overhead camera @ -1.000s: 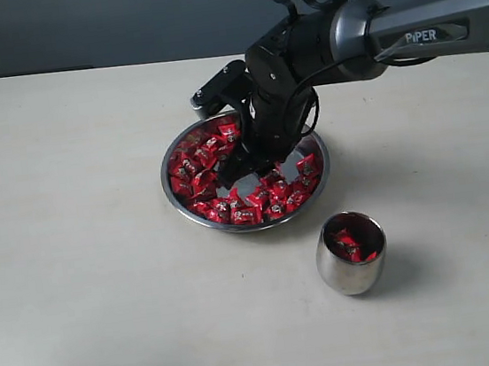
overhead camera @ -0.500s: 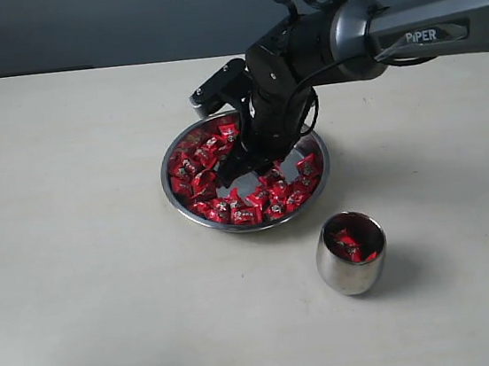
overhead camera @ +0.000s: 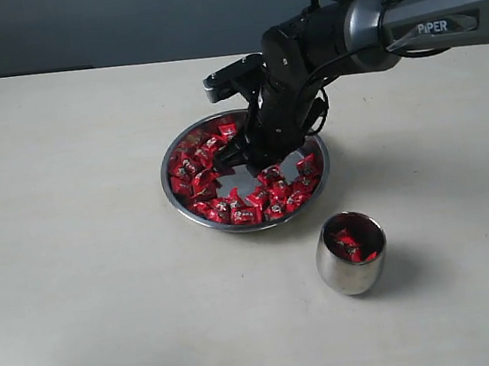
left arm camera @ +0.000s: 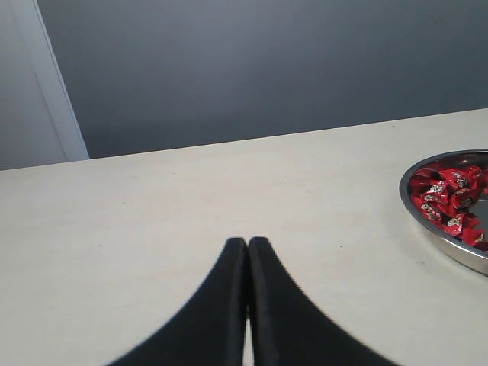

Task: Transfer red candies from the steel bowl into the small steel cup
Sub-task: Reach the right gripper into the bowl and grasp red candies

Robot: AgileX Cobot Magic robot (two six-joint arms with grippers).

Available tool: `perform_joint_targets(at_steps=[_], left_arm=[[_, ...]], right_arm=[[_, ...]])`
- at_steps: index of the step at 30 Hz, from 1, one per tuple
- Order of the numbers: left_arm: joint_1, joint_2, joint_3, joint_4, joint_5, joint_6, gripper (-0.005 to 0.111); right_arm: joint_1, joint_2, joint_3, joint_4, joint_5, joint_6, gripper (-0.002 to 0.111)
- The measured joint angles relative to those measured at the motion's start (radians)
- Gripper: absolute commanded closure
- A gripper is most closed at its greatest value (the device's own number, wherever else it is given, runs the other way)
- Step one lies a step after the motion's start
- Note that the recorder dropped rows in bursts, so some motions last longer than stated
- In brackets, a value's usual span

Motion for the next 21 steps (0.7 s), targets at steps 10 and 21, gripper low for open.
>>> perform_joint_targets(at_steps=[10,21], left_arm=[[0.000,0.000,0.000,0.000,0.000,0.000,0.106],[0.000,0.000,0.000,0.000,0.000,0.000,0.106]], right_arm=[[0.000,0.047,-0.002,0.012,0.006,0.000,0.077],[0.000,0.003,-0.002,-0.006,0.025,0.000,0.109]])
